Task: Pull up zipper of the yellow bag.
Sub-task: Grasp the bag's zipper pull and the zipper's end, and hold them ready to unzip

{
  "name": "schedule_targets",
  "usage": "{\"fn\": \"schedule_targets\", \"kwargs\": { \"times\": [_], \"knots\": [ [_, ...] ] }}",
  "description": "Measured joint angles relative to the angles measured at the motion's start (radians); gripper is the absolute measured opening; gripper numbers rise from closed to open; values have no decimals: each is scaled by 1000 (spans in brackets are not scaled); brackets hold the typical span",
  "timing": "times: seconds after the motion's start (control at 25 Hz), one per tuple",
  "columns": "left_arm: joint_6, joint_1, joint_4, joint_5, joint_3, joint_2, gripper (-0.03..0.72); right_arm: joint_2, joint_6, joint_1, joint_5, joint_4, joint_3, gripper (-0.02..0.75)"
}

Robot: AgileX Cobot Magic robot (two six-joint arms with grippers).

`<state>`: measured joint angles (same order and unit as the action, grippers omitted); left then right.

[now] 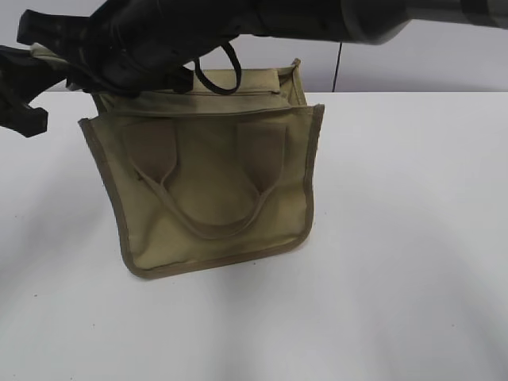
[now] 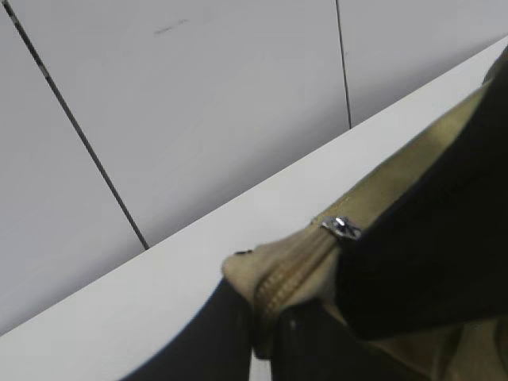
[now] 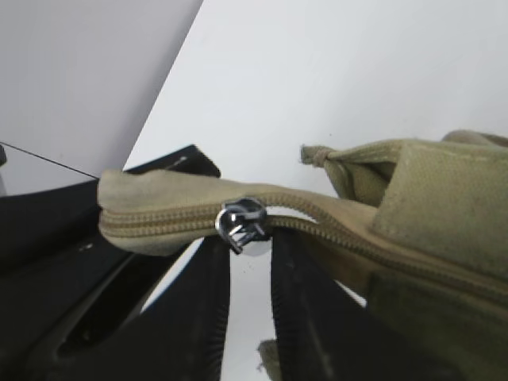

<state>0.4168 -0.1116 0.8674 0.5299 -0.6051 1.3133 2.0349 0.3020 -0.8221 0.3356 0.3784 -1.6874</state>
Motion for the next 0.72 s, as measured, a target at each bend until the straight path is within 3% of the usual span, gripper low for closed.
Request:
{"fn": "schedule_targets", "kwargs": {
  "times": [0.2, 0.72],
  "knots": [
    [24, 0, 27, 0, 0, -3, 5, 8, 14, 0, 1, 0, 0, -3],
    [27, -1, 33, -53, 0, -3, 5, -58, -49, 13, 211, -14, -1, -13]
  ]
}}
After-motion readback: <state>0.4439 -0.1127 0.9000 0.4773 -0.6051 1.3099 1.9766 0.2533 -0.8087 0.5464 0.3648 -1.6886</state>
